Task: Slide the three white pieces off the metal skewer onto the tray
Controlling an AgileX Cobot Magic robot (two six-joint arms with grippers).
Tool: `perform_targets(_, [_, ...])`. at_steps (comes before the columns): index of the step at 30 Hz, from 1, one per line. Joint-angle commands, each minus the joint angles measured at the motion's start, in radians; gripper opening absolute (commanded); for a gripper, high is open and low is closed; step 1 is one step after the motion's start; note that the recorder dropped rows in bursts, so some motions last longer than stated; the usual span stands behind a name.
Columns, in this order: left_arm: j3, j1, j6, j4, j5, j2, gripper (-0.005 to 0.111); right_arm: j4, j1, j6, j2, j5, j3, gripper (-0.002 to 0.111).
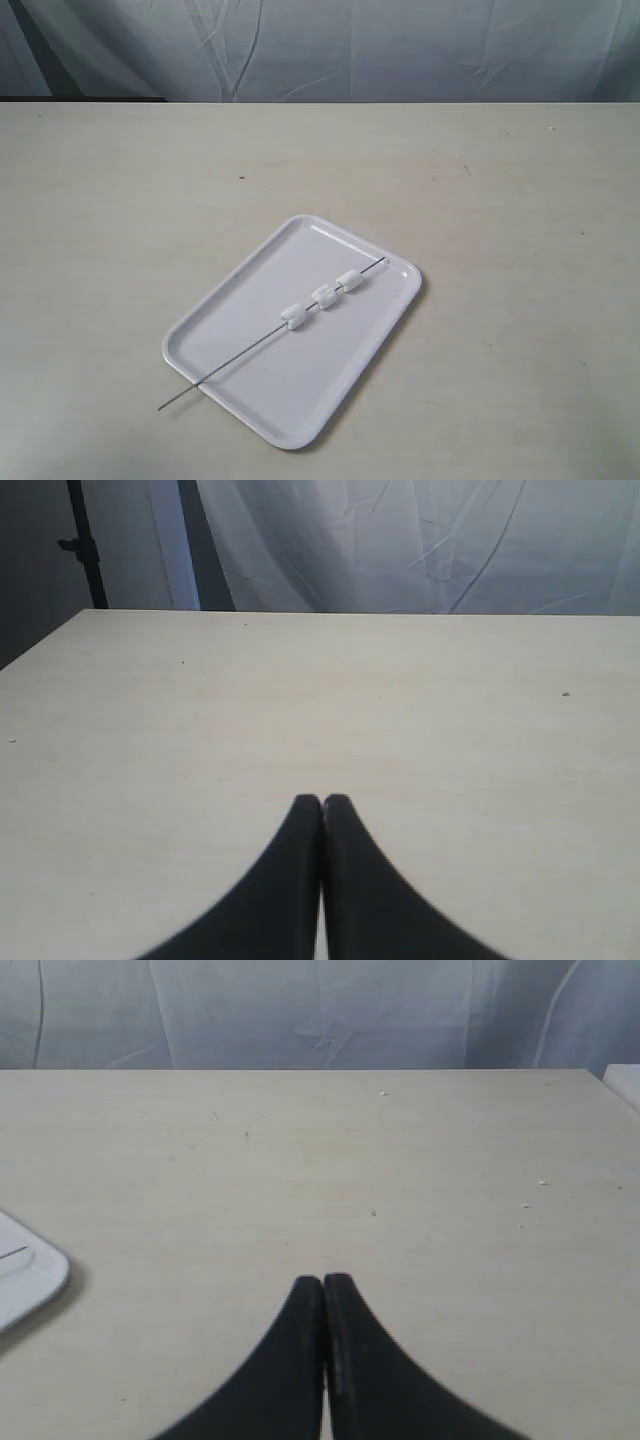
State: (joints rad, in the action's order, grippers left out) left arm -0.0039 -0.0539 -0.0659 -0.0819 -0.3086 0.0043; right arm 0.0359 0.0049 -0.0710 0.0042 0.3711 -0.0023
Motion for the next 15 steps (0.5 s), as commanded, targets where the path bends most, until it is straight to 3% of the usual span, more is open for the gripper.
perform_targets(1, [0.004,0.006,-0.001,0.002,0.003,-0.004,0.0,-0.004,-0.002,-0.004,-0.004,-0.01,0.002,-0.001])
perform_targets(15, [0.004,0.006,-0.001,0.002,0.003,-0.004,0.0,-0.019,-0.002,-0.008,-0.004,-0.01,0.002,-0.001])
